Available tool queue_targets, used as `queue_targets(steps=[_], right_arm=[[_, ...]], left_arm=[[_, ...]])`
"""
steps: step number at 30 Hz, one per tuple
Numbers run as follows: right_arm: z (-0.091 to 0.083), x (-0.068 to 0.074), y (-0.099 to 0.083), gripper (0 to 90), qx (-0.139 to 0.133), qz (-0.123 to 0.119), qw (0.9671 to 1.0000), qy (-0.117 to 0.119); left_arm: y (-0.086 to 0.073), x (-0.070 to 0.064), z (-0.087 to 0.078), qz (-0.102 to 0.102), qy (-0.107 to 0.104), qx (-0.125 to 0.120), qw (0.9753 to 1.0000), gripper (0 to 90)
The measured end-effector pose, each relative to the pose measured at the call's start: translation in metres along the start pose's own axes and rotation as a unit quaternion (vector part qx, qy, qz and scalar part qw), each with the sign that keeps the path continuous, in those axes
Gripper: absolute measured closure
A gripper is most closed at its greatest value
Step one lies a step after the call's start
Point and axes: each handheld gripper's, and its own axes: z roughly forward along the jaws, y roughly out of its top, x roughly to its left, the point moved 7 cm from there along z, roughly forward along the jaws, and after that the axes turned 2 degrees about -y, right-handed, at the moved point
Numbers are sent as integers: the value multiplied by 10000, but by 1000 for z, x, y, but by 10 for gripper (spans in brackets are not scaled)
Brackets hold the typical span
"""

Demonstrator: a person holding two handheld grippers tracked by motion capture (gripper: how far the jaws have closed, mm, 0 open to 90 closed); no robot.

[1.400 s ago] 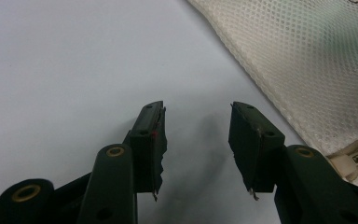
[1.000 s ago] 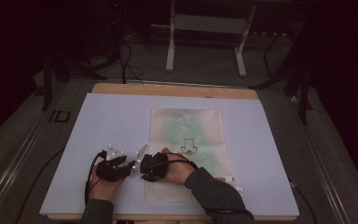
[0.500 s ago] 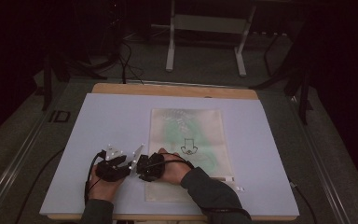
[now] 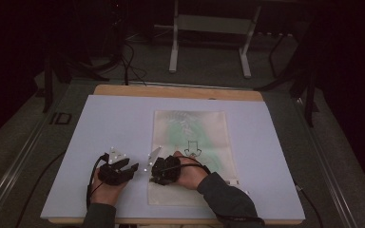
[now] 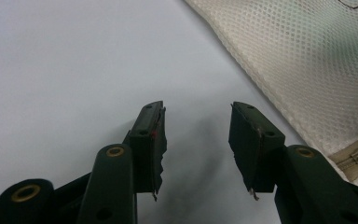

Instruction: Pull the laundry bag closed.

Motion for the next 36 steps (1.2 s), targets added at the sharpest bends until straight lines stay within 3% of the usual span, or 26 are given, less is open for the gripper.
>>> queue_targets(steps=[17, 24, 31, 36], right_arm=[[6, -4, -10, 805, 68, 104, 9997, 195], [10, -2, -14, 816, 119, 57, 9997, 217], [12, -2, -15, 818, 128, 54, 9997, 209], [12, -1, -15, 818, 117, 63, 9997, 203]], left_arm=[[1, -9, -1, 113, -180, -31, 9998, 552], [0, -19, -5, 84, -482, -106, 9987, 581], [-1, -35, -10, 205, -750, -123, 9969, 630], [1, -45, -5, 258, -1052, -112, 9941, 761]])
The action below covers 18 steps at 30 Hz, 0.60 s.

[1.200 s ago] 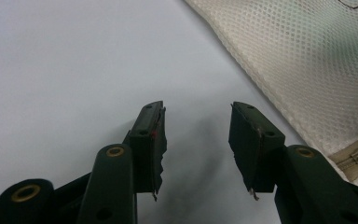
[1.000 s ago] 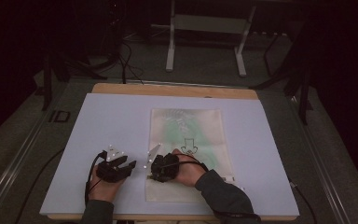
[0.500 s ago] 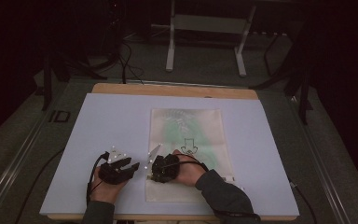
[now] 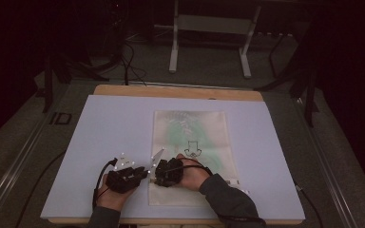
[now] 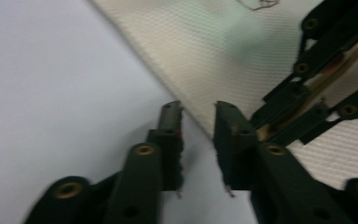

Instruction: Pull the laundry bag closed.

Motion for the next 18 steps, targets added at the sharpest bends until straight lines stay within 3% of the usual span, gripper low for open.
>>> queue_targets(steps=[6, 18], right_arm=[[0, 0, 0, 819, -8, -32, 10000, -6], [1, 0, 0, 819, -7, -50, 10000, -18]], left_arm=[[0, -8, 7, 187, -144, 139, 9996, 879], [-1, -12, 19, 231, -151, 297, 9992, 883]])
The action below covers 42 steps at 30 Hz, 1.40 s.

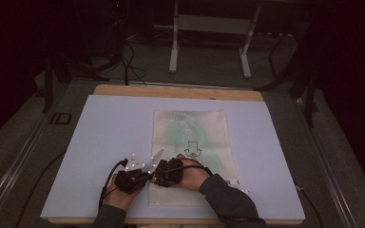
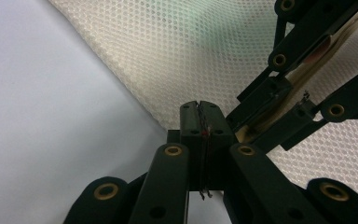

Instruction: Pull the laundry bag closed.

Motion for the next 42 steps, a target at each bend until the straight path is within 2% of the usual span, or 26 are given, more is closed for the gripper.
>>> queue_targets(steps=[4, 8, 13, 15, 20, 26, 34, 37, 40, 41, 42], right_arm=[[0, 0, 0, 819, 18, -18, 10000, 3], [0, 0, 1, 819, 22, -26, 10000, -12], [-1, -1, 0, 821, 28, 19, 10000, -7], [-1, -1, -1, 822, 46, -11, 10000, -17], [-3, -2, -4, 824, 65, -40, 10000, 4], [-9, -4, -14, 824, 141, -18, 9999, 45], [-9, -4, -18, 823, 95, 49, 9999, 87], [-9, -4, -17, 822, 146, 3, 9999, 60], [-9, -4, -17, 822, 159, 7, 9999, 54], [-9, -4, -17, 822, 152, -16, 9999, 36], [-9, -3, -17, 822, 150, -13, 9999, 35]], left_arm=[[0, -1, 1, 14, -32, 11, 10000, 883], [-1, 0, 4, -81, 80, 91, 9999, 891], [0, -1, 6, -3, 193, 179, 9997, 897], [0, -2, 7, 109, 301, 255, 9992, 898], [0, -2, 7, 83, 284, 268, 9992, 899], [0, -2, 7, 152, 329, 285, 9989, 899], [0, -2, 5, 21, 249, 221, 9994, 896], [0, -4, 1, -60, 79, 91, 9999, 892], [-1, -6, -3, -54, 6, 69, 10000, 891], [-1, -10, -5, -69, -115, 15, 9999, 889], [-1, -10, -5, -69, -115, 15, 9999, 886]])
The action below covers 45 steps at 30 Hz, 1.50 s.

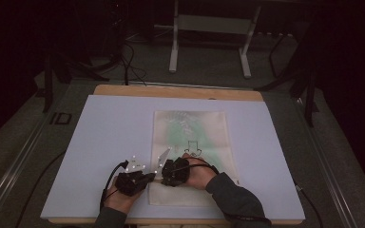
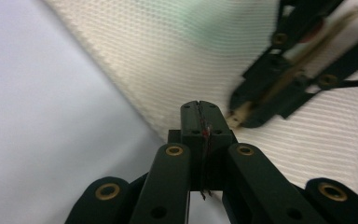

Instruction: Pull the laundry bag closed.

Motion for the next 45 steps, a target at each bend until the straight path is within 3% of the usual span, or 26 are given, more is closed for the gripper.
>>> queue_targets(steps=[2, 11, 21, 45], right_arm=[[0, 0, 0, 822, 1, 1, 10000, -1], [0, 1, 0, 821, 35, -39, 10000, 2], [-1, 1, 2, 822, 186, -215, 9996, -23], [-8, 3, -6, 822, 448, -365, 9983, -88]], left_arm=[[0, -3, -1, 15, -102, -44, 9999, 881], [-4, -2, 9, 66, -11, 190, 9998, 889], [-3, -3, 11, 180, 130, 254, 9994, 893], [-4, -3, 11, 187, 105, 241, 9995, 893]])
